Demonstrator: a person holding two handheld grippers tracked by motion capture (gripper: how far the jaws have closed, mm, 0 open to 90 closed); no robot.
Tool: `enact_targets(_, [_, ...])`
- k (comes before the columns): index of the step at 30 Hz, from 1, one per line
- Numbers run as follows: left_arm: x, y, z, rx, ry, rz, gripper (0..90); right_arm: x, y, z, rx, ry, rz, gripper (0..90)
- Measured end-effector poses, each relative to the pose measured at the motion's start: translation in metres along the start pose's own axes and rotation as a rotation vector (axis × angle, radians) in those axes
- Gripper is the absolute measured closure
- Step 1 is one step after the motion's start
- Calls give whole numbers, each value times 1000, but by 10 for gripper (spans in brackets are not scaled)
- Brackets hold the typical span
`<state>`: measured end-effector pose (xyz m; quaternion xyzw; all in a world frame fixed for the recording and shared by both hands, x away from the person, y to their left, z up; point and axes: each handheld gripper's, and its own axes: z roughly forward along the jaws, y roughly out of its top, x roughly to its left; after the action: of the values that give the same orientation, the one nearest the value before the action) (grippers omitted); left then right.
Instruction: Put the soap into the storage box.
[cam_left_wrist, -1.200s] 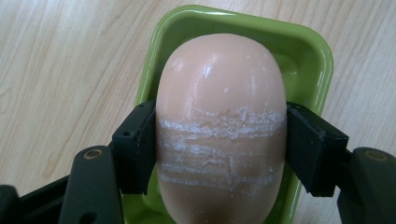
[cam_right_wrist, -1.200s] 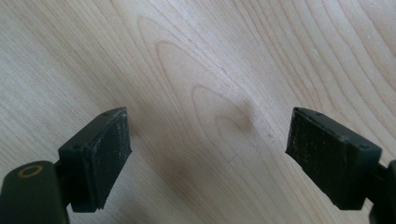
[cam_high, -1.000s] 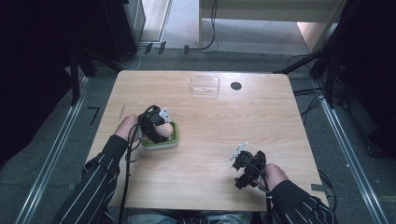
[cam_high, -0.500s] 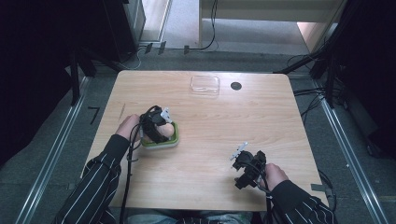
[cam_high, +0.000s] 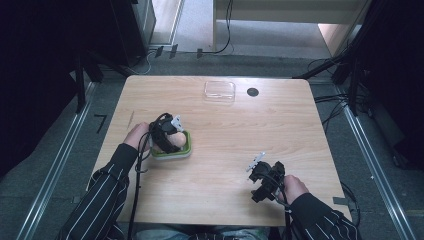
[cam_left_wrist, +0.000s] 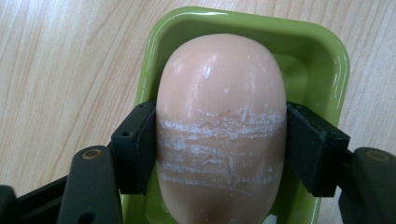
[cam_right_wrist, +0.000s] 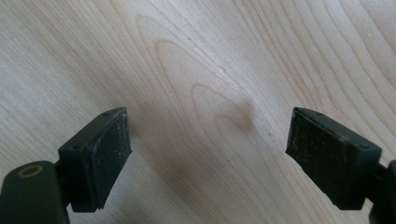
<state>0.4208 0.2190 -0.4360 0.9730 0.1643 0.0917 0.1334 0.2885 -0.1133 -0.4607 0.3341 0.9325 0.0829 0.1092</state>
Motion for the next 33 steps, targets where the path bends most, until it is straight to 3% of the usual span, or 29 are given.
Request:
enact_targets(7, [0, 1, -3, -13, -4, -8, 289, 0, -1, 0, -5, -1, -1, 143])
enact_targets(15, [1, 3, -7, -26, 20, -11, 233, -1, -4, -1, -5, -5, 5, 143])
enact_targets(21, [1, 4, -8, -23, 20, -42, 163, -1, -5, -1, -8, -7, 8, 143])
enact_targets(22, [0, 4, -9, -12, 39, -53, 143, -1, -5, -2, -5, -6, 9, 143])
enact_targets(29, [0, 2, -17, -23, 68, -91, 108, 0, -4, -1, -6, -5, 8, 143])
enact_targets(33, [-2, 2, -22, -19, 77, -133, 85, 0, -4, -1, -6, -4, 4, 143])
